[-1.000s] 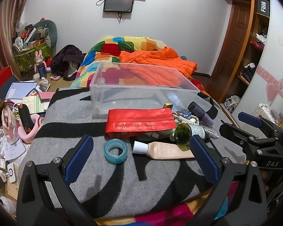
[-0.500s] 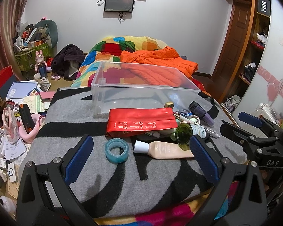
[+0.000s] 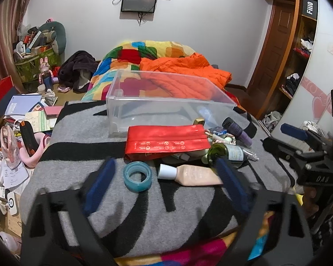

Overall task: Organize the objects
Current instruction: 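Grasp the blue tape roll with the left tool while the right tool grasps the purple-capped bottle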

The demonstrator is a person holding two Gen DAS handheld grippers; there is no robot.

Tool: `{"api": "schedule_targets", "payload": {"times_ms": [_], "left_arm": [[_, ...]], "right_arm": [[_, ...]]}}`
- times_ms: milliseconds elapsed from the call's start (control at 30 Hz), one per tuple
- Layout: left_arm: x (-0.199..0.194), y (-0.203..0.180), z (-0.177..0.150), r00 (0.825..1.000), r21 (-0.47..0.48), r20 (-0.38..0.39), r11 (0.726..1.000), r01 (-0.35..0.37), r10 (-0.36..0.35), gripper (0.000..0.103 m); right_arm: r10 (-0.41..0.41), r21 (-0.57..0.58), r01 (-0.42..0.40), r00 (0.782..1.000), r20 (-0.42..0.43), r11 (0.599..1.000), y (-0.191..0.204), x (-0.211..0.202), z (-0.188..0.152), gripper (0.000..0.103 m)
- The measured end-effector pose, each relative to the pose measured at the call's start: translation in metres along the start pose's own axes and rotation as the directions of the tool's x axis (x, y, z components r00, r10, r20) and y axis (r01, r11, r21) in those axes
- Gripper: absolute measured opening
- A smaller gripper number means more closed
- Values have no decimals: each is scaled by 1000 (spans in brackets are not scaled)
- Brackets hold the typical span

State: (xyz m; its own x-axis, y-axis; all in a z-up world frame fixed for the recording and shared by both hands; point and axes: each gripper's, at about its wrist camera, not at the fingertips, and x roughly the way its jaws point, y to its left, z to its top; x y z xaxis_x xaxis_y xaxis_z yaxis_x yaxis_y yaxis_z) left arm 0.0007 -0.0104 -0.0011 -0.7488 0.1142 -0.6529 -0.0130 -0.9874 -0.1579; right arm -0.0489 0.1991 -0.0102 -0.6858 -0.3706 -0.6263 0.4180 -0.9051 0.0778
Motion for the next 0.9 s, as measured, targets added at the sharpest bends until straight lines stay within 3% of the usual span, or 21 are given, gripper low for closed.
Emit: {"api": "schedule_targets", "payload": {"times_ms": [167,300,433,533,700,767,833,900], "left_arm": [[9,12,0,1000,-32,-28,999,-3,2,79],[17,21,1,998,-33,-42,999,-38,37,77],[33,33,-3,995,-55,-101,998,-33,27,72],[46,36,-11,989,-51,-143,997,-51,43,66],[58,38,-17,984,-48,-162,996,-76,67,59],[59,38,-17,985,-45,-160,996,-78,70,51],[59,37,-18,986,-42,-155,996,-74,67,44],[58,35,-19,986,-31,-153,997,-74,69,39]], "right_arm": [[-27,-8,27,1000,-8,1000,-16,10,6,100],[-38,5,39,999,-37,999,-34,24,11,90],[-52,21,53,995,-83,998,-51,46,15,80],[-11,56,19,991,-134,998,-64,65,15,72],[49,92,-31,980,-191,995,-70,90,15,68],[65,92,-47,977,-204,995,-69,98,13,62],[79,85,-61,972,-221,995,-67,104,11,47],[105,90,-87,969,-222,992,-65,106,10,41]]}}
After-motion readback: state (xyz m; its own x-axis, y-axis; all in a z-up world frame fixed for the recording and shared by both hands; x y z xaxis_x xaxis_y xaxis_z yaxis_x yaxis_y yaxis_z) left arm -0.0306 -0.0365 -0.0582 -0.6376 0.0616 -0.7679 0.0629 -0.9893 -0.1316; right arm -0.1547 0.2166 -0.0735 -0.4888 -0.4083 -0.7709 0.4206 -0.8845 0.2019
